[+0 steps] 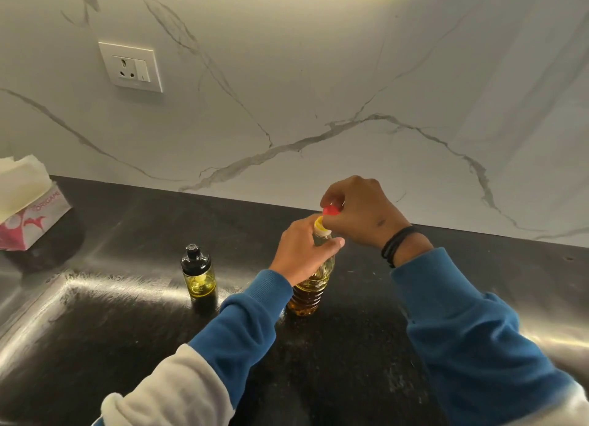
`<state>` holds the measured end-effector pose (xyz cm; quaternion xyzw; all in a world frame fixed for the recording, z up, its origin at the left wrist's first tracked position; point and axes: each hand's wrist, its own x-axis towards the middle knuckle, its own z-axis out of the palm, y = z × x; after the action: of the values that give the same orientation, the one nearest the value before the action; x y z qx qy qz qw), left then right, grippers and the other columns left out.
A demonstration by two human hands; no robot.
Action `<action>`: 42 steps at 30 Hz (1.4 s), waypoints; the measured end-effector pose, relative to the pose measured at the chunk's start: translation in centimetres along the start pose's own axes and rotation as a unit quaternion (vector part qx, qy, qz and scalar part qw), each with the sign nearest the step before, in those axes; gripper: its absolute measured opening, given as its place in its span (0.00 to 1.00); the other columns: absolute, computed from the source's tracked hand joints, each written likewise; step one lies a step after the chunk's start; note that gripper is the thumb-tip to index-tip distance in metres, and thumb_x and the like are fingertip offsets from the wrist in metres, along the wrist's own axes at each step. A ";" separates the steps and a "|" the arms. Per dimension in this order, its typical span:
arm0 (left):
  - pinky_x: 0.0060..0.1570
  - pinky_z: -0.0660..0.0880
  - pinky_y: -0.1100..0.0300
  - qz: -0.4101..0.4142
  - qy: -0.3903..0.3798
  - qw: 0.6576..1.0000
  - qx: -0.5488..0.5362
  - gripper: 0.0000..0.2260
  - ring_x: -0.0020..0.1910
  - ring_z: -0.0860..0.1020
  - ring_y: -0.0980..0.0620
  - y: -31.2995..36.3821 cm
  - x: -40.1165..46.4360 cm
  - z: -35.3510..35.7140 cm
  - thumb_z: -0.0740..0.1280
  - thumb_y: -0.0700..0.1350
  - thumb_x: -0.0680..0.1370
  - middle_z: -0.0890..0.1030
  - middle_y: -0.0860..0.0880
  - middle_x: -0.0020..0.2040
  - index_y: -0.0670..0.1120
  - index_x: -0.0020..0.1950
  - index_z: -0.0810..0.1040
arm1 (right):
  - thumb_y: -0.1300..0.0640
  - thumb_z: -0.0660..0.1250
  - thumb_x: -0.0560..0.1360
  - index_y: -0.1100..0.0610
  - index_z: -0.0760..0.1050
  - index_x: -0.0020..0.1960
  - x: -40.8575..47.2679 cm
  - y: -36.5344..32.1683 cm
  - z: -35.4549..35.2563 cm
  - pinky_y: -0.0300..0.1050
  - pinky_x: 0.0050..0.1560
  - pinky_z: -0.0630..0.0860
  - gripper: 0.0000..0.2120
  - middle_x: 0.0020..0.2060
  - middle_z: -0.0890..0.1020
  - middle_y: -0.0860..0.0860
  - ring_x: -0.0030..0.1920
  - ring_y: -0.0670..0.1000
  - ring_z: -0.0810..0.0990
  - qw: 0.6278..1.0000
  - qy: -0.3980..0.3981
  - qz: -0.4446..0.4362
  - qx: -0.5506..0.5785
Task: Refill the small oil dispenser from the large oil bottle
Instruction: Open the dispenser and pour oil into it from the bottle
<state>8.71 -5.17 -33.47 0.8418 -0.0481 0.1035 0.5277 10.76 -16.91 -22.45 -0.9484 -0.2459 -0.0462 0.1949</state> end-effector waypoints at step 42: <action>0.66 0.75 0.48 -0.295 -0.185 0.937 -0.017 0.17 0.64 0.77 0.48 -5.3 -5.6 13.8 0.61 0.40 0.82 0.79 0.47 0.66 0.46 0.70 0.76 | 0.53 0.76 0.71 0.51 0.79 0.47 -14.3 14.8 18.9 0.43 0.49 0.78 0.08 0.52 0.73 0.48 0.51 0.48 0.74 0.927 0.055 0.360 0.091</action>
<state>5.94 -15.38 -45.23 0.8131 0.1035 -0.2152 0.5309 5.29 -27.76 -47.59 -0.9473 0.1198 -0.0025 0.2972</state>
